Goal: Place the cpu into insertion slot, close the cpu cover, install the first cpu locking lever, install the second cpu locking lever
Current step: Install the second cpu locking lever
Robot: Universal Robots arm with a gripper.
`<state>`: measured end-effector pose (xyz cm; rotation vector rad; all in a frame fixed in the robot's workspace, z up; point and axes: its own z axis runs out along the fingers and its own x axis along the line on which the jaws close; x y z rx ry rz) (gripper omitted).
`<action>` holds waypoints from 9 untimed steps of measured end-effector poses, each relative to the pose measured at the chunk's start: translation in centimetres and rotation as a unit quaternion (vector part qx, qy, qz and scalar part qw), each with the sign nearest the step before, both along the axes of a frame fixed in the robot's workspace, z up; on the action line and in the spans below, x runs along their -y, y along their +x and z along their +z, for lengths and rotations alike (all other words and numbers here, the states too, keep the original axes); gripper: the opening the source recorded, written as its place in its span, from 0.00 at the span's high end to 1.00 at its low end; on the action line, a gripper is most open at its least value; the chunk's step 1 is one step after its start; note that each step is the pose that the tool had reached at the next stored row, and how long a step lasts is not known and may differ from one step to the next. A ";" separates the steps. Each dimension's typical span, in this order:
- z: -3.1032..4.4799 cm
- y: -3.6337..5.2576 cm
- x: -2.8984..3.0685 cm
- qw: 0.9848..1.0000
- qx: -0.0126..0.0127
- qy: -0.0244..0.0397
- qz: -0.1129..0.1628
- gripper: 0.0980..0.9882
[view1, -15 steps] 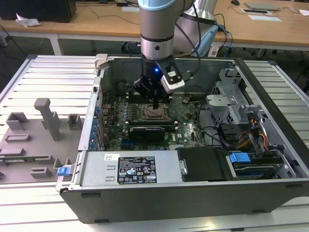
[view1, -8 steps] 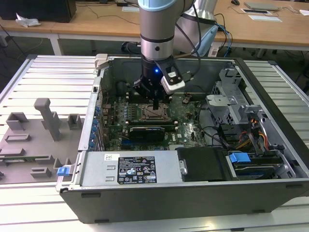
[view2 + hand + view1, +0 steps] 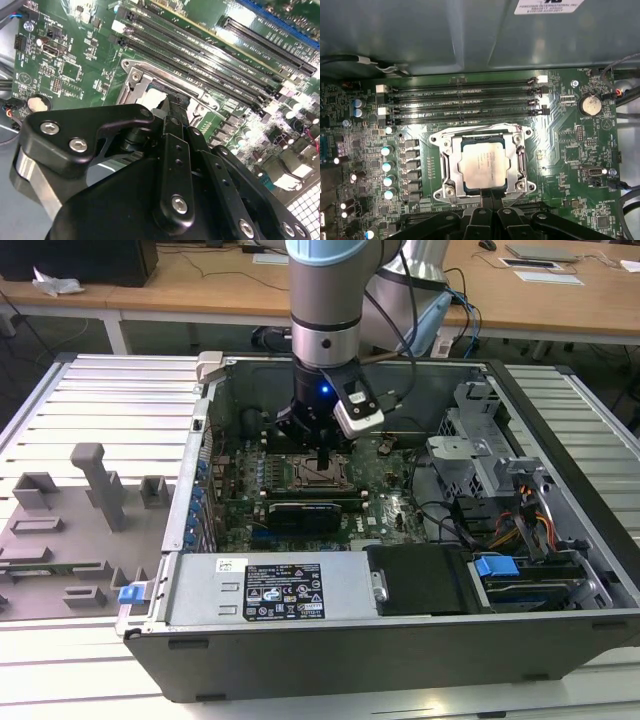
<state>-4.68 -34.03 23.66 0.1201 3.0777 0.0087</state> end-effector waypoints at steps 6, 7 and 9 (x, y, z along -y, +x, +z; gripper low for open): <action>0.00 0.00 0.80 1.000 0.000 0.000 0.000 0.99; 0.00 0.00 0.96 1.000 0.000 0.000 0.000 0.99; 0.00 0.00 1.38 1.000 0.000 0.000 0.000 0.99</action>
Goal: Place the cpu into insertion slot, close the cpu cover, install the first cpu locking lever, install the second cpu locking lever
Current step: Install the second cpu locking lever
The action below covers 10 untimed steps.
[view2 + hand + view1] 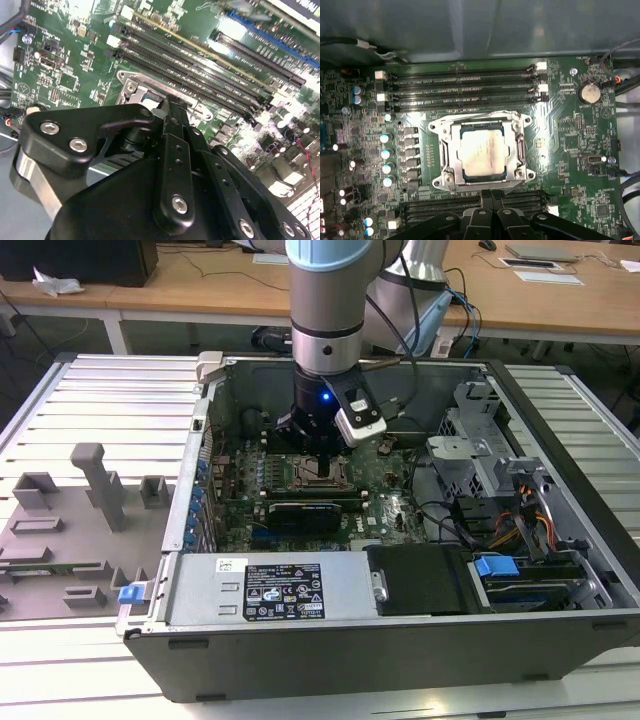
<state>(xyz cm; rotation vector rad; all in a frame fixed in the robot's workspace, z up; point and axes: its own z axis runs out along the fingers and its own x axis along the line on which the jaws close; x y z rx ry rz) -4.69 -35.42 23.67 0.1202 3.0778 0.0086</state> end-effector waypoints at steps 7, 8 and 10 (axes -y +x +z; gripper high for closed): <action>-0.31 -0.58 0.53 1.000 0.000 0.011 0.000 0.99; -0.38 -0.64 0.61 1.000 0.000 0.013 0.000 0.99; -0.64 -0.81 0.90 1.000 0.000 0.016 0.000 0.99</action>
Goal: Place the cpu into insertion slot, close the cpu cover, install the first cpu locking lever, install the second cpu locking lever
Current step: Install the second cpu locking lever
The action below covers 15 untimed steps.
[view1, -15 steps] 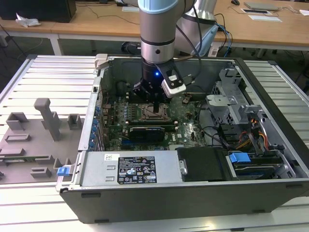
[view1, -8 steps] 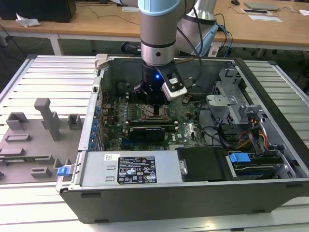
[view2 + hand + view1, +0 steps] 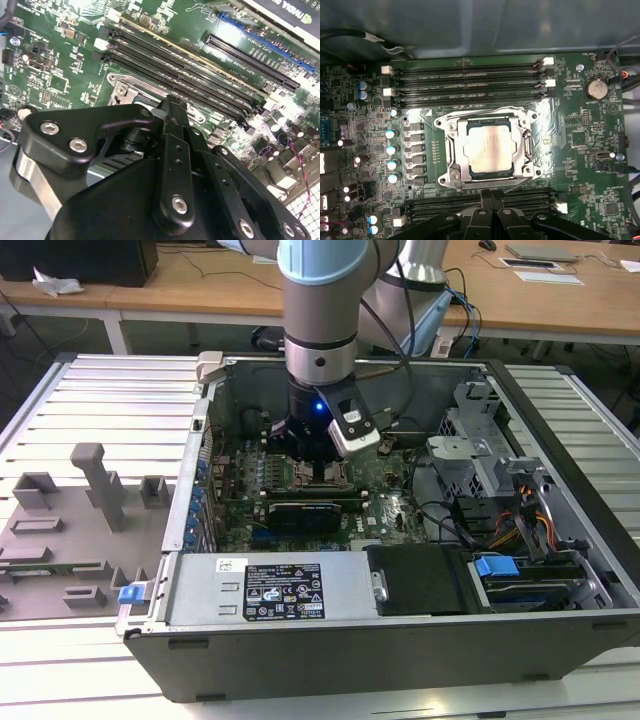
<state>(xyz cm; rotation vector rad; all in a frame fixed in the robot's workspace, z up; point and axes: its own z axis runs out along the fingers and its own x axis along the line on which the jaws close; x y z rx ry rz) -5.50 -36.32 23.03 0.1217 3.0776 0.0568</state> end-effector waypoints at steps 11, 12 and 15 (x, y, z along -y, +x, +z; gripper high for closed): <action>-0.83 -2.18 0.92 1.000 0.000 0.027 0.000 0.99; -0.89 -2.31 1.05 1.000 0.000 0.029 0.000 0.99; -1.11 -2.52 1.93 0.999 0.000 0.039 0.000 0.99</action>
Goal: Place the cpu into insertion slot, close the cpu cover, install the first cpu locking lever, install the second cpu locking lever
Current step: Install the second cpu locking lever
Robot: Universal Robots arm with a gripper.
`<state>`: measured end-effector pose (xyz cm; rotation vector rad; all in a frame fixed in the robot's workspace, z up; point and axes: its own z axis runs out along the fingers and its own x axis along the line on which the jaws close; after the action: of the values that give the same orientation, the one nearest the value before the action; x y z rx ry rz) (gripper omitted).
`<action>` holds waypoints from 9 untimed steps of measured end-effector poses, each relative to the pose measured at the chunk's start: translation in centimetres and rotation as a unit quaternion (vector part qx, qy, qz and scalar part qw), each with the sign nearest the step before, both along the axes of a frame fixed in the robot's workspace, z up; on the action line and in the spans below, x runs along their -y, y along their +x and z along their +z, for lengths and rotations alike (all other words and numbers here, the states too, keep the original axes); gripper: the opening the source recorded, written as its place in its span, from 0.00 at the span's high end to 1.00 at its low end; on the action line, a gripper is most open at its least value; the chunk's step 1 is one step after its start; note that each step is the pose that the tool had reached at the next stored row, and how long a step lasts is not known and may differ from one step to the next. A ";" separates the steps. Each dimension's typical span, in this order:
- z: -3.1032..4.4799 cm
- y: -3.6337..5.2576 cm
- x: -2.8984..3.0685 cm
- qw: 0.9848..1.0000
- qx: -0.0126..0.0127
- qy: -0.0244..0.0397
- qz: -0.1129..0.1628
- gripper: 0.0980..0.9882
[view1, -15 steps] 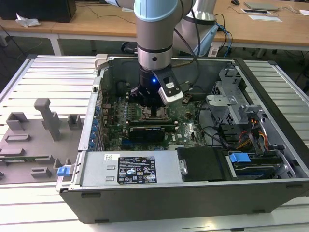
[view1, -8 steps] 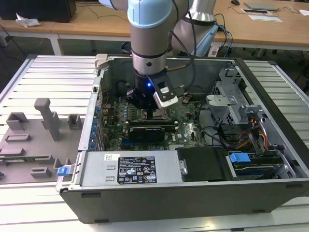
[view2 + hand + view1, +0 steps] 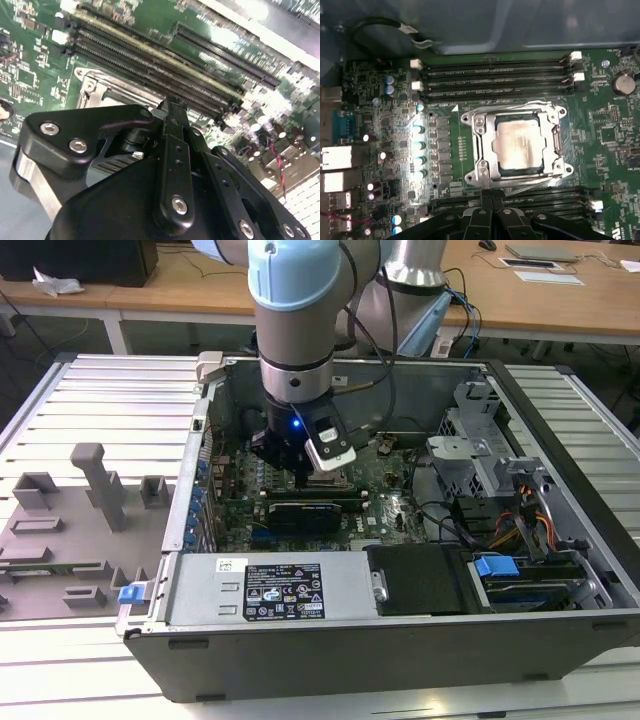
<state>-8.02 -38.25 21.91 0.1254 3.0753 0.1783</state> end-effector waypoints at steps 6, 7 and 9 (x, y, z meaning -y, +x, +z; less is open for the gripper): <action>-0.53 -0.30 1.14 0.999 0.000 0.052 0.000 0.99; -0.56 -0.33 1.39 0.999 0.000 0.053 0.000 0.99; -0.67 -0.35 1.74 0.998 0.000 0.057 0.000 0.99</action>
<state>-8.37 -39.99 21.24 0.1303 3.0647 0.3535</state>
